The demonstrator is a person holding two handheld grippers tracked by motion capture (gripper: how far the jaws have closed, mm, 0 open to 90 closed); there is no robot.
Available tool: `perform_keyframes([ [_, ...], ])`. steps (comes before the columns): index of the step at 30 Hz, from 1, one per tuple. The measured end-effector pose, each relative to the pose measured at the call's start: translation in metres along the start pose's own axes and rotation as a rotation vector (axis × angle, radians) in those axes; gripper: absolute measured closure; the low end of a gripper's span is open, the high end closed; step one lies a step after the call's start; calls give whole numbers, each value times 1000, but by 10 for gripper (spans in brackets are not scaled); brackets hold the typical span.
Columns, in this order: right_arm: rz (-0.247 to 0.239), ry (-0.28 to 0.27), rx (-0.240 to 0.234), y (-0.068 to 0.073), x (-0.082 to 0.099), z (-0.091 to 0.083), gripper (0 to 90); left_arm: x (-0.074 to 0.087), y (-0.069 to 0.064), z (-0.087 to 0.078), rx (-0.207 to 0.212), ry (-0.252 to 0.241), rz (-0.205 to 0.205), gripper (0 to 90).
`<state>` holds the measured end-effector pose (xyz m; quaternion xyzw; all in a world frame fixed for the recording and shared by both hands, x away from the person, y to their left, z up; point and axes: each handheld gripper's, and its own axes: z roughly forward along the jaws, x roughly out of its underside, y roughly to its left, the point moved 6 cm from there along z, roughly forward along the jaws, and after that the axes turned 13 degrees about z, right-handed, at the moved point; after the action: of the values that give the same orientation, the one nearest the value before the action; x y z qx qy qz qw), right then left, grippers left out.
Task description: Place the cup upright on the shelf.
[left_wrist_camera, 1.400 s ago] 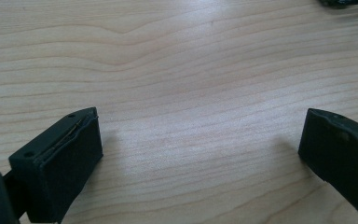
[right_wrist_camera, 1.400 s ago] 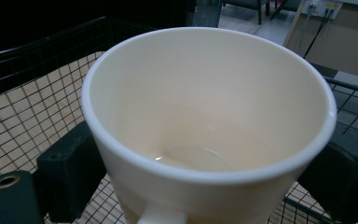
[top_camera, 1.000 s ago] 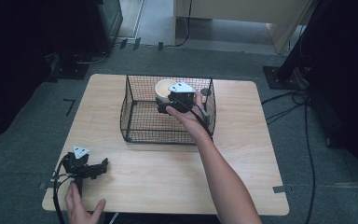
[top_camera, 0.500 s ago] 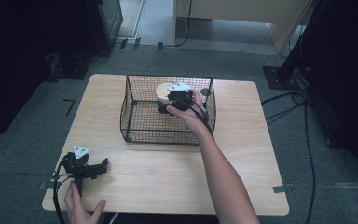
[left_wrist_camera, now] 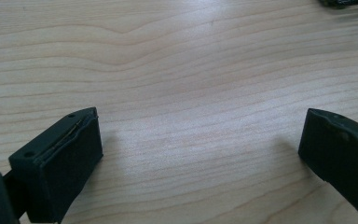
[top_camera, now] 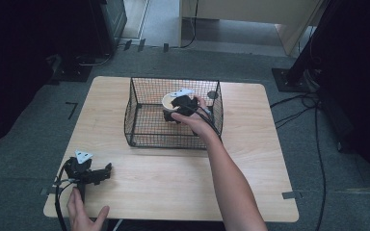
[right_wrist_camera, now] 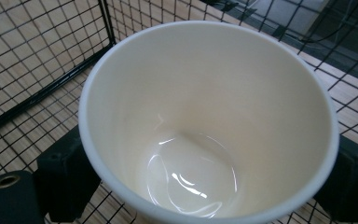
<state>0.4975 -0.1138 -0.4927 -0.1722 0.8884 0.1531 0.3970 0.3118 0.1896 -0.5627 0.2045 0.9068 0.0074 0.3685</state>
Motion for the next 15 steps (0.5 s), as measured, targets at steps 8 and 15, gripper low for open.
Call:
perform_keyframes([
  [8,-14,28,-15,2,3,3,100,0,0,0,0,0,0,0],
  [15,7,47,-31,-2,3,1,99,0,0,0,0,0,0,0],
])
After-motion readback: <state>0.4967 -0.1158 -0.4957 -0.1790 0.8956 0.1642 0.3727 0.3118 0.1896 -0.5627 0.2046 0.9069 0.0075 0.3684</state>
